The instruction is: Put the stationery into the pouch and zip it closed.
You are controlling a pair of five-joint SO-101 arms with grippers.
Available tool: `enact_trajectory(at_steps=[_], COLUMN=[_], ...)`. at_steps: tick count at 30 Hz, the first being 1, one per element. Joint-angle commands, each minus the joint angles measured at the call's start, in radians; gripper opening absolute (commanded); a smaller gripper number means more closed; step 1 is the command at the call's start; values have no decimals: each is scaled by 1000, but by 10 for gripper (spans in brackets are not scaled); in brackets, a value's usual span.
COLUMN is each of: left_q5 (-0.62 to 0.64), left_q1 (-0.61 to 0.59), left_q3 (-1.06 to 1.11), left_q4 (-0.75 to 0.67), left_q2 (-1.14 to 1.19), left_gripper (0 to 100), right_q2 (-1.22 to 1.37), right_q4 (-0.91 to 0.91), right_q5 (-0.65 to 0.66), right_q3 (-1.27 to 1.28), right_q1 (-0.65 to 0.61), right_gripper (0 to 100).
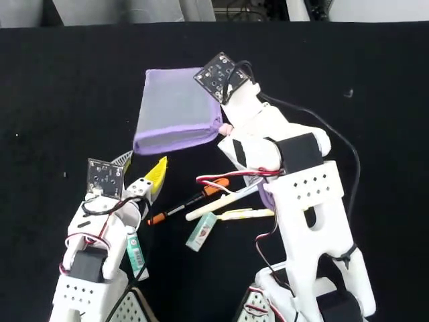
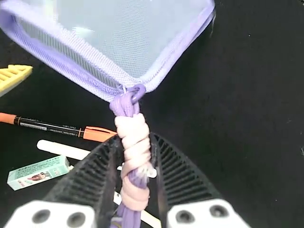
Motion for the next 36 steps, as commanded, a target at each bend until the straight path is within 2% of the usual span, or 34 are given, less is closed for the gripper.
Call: enact_trajectory(at_steps=[1,6,24,26,33,36], left_q5=[-8,-8,2,2,72,100], left_q1=[1,-5,-39,-39,-150,-160], left_q3=[21,27,-51,-48,-94,-101], left_q4=[-80,-152,-158,-160,-155,-161], left_q2=[49,120,129,129,129,138], left_gripper=[243,244,245,270,295,295], right_q2=[-31,-31,-39,-39,-39,-39], right_q4=[-5,-3,-38,-37,-37,-37], right_q5=[-3,-2,0,0,0,0], right_q3=[-54,-53,4,4,5,5], right_q1=[-9,-9,-9,-9,-9,-9], right_gripper=[11,11,11,11,11,11])
